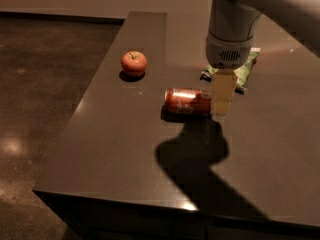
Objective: Knock coke can over
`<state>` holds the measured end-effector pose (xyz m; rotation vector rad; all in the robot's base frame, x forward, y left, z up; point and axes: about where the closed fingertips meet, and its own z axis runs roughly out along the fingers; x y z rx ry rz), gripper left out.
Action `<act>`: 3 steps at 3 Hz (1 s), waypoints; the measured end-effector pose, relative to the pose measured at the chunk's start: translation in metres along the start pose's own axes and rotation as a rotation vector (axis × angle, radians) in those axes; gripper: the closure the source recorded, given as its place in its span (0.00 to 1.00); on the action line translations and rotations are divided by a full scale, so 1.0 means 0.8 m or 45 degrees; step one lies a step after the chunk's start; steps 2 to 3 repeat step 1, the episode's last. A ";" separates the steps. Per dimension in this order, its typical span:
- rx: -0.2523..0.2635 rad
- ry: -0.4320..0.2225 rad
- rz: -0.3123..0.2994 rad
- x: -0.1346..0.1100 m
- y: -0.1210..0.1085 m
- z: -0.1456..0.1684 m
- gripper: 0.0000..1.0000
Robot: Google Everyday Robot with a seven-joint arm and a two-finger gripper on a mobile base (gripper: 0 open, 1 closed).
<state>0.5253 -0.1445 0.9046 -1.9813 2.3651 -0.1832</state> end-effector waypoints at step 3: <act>0.000 0.000 0.000 0.000 0.000 0.000 0.00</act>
Offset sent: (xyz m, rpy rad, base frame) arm 0.0000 0.0000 0.0000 0.0000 0.0000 0.0000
